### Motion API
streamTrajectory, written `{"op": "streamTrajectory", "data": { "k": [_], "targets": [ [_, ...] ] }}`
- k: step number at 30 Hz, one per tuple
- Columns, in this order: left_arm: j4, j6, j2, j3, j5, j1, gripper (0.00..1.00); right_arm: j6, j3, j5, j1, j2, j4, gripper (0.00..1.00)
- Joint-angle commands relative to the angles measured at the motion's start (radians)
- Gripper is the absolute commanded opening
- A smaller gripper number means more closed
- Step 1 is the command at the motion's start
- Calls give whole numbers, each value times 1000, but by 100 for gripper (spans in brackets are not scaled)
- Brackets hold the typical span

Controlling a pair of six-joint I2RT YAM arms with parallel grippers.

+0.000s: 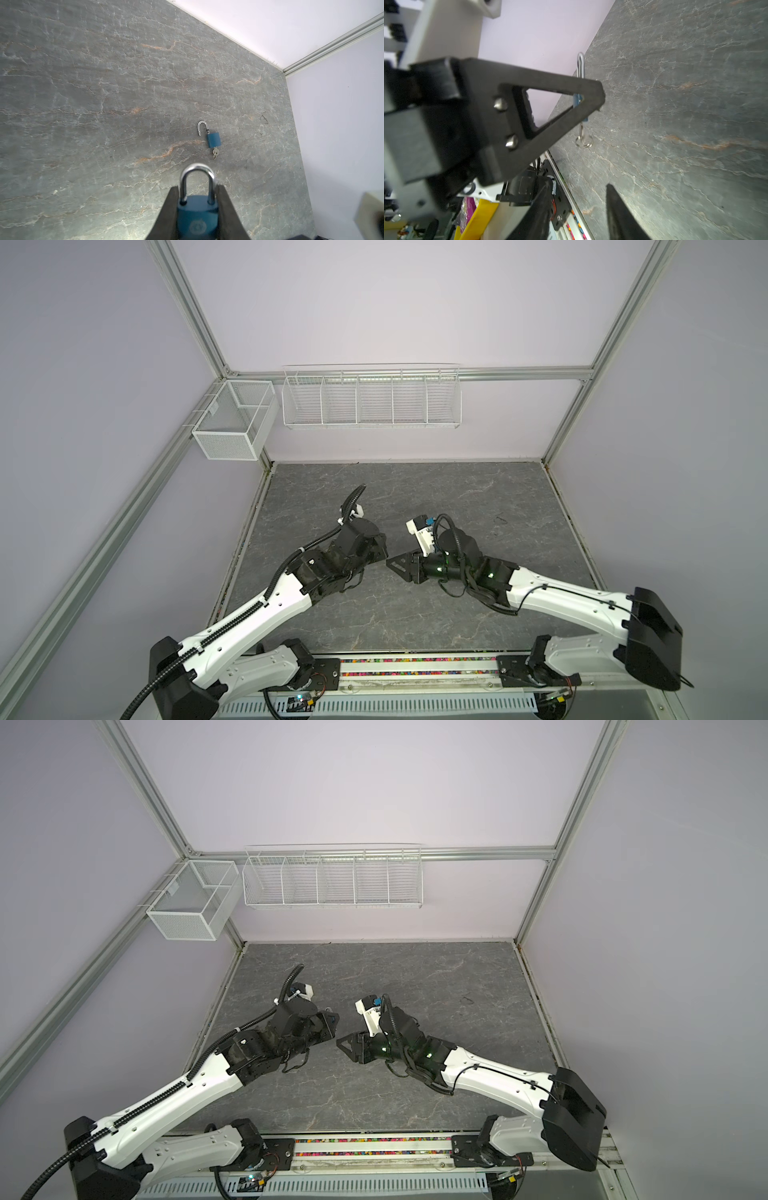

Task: Unlock with the key

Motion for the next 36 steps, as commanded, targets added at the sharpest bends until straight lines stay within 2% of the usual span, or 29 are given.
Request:
{"op": "streamTrajectory", "data": {
  "k": [1, 3, 6, 10, 14, 18, 22, 25, 28, 36],
  "targets": [
    [7, 92, -70, -26, -54, 8, 0, -80, 69, 52, -13, -79, -182, 60],
    [75, 178, -118, -87, -43, 9, 0, -99, 121, 61, -41, -84, -305, 70],
    [193, 341, -184, -184, -16, 9, 0, -155, 225, 31, -91, -38, -474, 75],
    [391, 522, -254, -318, 23, 5, 0, -234, 341, 39, -105, 18, -585, 81],
    [570, 659, -274, -424, 25, -11, 0, -312, 509, 63, -106, 134, -729, 82],
    [682, 761, -251, -480, 13, -35, 0, -337, 581, 120, -83, 208, -747, 83],
    [742, 799, -231, -503, 4, -42, 0, -344, 671, 179, -76, 280, -801, 84],
    [781, 816, -219, -519, 18, -44, 0, -352, 705, 180, -72, 323, -806, 84],
    [776, 814, -209, -516, 9, -44, 0, -353, 745, 172, -64, 357, -811, 86],
    [760, 792, -228, -527, -33, -48, 0, -342, 826, 244, -64, 432, -849, 87]
  ]
}}
